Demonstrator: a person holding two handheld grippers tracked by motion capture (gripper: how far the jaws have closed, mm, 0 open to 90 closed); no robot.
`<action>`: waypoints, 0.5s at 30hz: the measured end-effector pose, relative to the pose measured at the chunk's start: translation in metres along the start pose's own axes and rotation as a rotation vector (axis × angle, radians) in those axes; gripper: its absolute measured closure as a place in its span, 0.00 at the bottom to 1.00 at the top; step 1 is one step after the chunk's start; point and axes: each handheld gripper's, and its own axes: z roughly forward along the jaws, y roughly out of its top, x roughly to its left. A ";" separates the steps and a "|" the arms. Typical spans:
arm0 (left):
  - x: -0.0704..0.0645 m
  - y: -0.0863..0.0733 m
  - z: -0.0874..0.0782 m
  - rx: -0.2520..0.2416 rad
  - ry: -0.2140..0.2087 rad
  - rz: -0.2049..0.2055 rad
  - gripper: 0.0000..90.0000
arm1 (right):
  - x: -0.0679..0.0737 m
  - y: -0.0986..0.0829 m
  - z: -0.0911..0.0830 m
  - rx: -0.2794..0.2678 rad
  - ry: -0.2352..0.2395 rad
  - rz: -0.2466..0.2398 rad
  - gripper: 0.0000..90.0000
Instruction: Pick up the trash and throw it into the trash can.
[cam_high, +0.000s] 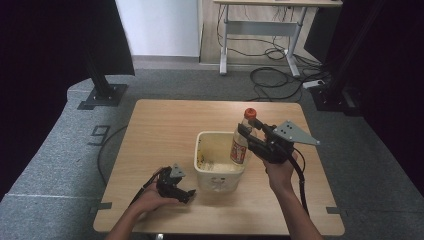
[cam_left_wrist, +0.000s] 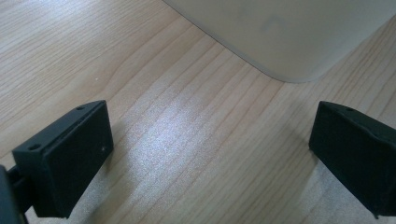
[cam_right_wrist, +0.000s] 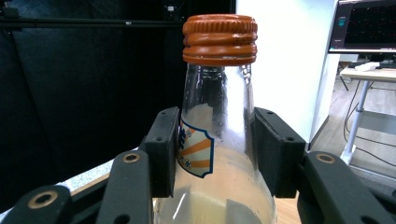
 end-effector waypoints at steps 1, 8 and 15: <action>0.000 0.000 0.000 0.000 0.000 0.000 0.00 | 0.001 0.000 0.001 0.001 0.000 -0.001 0.59; 0.000 0.000 0.000 -0.001 0.001 0.000 0.00 | 0.003 -0.003 0.009 0.016 0.005 0.000 0.59; 0.000 0.000 0.000 -0.001 0.000 0.001 0.00 | 0.005 -0.008 0.017 0.028 0.011 0.009 0.59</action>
